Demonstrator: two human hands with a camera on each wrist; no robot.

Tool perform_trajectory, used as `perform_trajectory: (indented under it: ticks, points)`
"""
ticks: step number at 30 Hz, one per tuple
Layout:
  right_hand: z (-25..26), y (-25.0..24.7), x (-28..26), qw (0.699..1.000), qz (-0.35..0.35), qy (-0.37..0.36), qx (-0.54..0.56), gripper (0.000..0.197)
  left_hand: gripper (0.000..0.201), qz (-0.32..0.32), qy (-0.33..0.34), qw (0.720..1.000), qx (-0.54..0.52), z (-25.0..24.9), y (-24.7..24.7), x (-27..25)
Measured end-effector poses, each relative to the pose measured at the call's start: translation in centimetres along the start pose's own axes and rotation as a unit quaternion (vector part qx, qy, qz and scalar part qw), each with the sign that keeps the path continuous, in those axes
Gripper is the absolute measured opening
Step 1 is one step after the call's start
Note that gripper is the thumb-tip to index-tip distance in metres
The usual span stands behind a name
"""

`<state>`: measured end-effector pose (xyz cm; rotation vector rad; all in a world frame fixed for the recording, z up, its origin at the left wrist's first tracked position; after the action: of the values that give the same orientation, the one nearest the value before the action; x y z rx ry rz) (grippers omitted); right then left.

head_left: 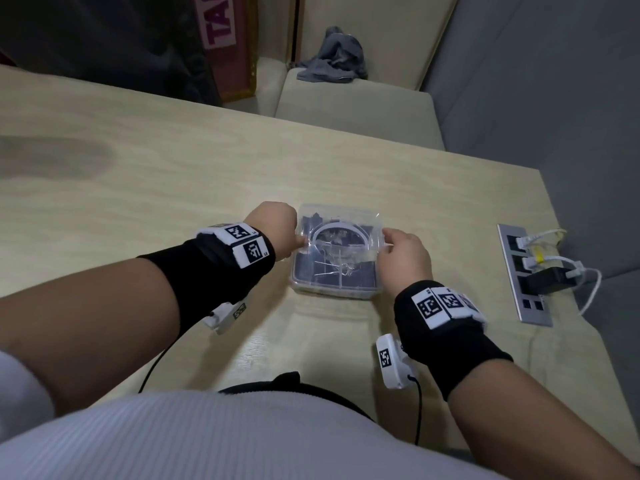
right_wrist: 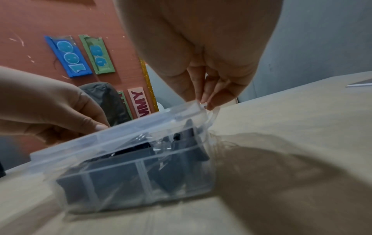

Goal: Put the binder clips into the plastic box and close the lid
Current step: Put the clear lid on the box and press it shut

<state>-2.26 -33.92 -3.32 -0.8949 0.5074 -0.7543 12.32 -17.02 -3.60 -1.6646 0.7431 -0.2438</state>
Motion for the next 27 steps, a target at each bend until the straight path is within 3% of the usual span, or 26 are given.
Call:
perform_trajectory:
  ticks: [7, 12, 14, 17, 20, 27]
  points:
    - [-0.4, 0.3, 0.3, 1.0, -0.016, -0.009, -0.006, 0.044, 0.037, -0.012, 0.011, 1.0, 0.019, -0.2, 0.1, 0.5]
    - [-1.0, 0.6, 0.6, 1.0, -0.009, 0.015, 0.006, 0.041, 0.048, -0.011, 0.001, 0.999, 0.04, -0.1, -0.2, 0.7]
    - [-1.5, 0.7, 0.7, 0.999, -0.001, 0.045, 0.017, 0.039, 0.034, -0.011, -0.013, 1.0, 0.012, 0.5, 0.0, 0.9]
    - [-2.1, 1.1, 0.6, 0.997, 0.017, 0.07, 0.022, 0.045, 0.047, -0.013, -0.061, 0.997, -0.054, 1.6, 0.1, 0.7]
    - [-2.3, 1.3, 0.8, 0.996, 0.033, 0.083, 0.006, 0.048, 0.045, 0.04, -0.093, 0.991, -0.093, 1.9, 1.3, 0.3]
    - [-1.9, 0.6, 1.0, 0.996, 0.027, 0.085, -0.014, 0.042, 0.044, 0.04, -0.064, 0.995, -0.059, 1.1, 1.1, 0.6]
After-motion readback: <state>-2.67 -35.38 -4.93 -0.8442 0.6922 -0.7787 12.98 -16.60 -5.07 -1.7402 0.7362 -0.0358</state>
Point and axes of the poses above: each hand's wrist, its own x-axis towards the middle knuckle, its own y-axis out of the palm, z = x × y, the point moved 10 cm from there along x, towards the middle knuckle, and after that the axes turned 8 degrees about -z, right-handed, at the moved point
